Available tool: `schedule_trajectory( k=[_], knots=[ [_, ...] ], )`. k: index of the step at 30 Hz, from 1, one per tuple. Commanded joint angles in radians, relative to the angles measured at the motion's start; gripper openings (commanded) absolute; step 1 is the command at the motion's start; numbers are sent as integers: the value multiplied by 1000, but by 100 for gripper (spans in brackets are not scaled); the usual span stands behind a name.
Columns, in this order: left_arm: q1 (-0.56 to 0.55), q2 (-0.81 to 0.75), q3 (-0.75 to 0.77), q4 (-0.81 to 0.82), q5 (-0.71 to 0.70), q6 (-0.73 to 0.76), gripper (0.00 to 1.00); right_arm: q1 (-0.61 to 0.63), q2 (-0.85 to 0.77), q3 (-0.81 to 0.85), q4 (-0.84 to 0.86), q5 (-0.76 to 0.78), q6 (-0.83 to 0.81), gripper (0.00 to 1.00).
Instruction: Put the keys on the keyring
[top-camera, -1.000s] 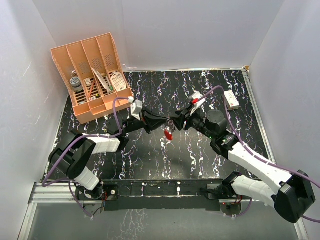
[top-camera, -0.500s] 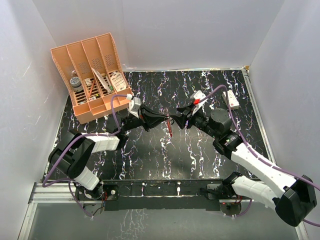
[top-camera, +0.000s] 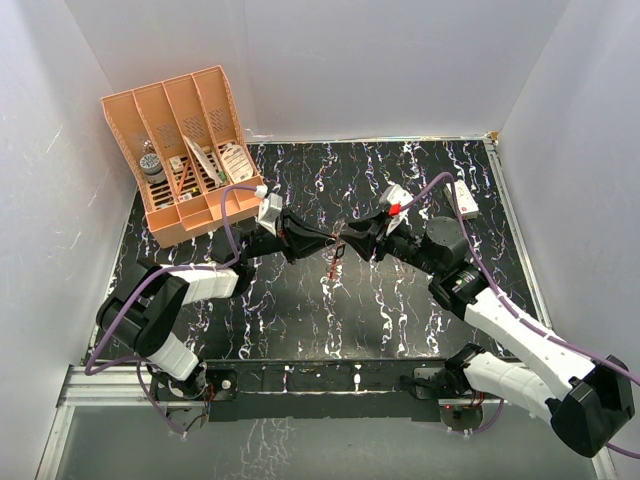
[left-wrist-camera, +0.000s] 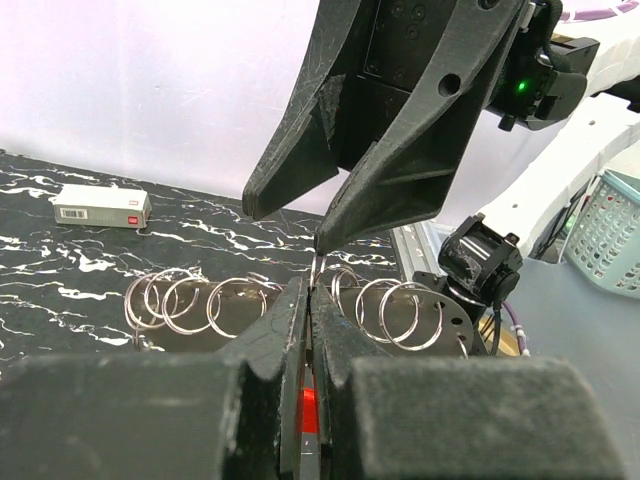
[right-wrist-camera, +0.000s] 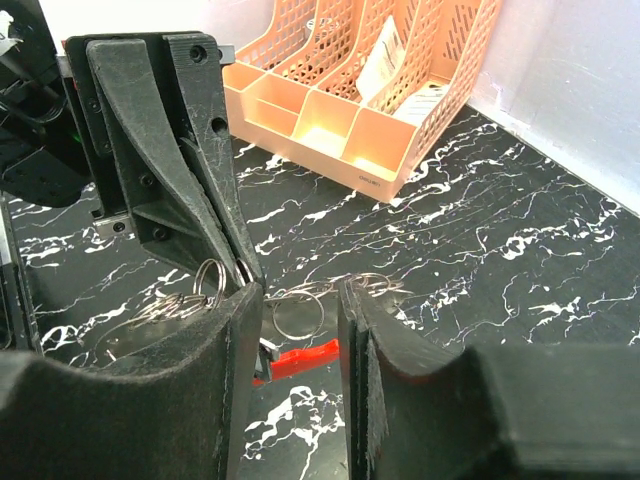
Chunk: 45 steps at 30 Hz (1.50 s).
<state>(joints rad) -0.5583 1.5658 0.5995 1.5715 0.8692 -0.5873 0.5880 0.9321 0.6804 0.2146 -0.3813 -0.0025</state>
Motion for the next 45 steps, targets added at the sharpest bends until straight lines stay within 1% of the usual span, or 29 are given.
schedule_trajectory(
  k=[1,5,20,26,35,39,45],
  knots=[
    [7,-7,47,214,34,-7,0,-3,6,6,75,-60,-10,34],
    [6,6,60,214,41,-16,0,-3,19,5,80,-87,-4,30],
    [7,16,77,214,39,-19,0,-3,22,-15,80,-129,17,30],
    [8,17,80,214,32,-21,0,-3,-5,-35,81,-124,22,30],
    [8,19,96,214,76,-43,0,-3,1,-38,86,-112,14,30],
    [8,25,104,214,103,-61,0,-3,12,-34,99,-115,8,28],
    [8,31,108,215,144,-80,0,-2,31,-28,112,-120,5,18]
  ],
)
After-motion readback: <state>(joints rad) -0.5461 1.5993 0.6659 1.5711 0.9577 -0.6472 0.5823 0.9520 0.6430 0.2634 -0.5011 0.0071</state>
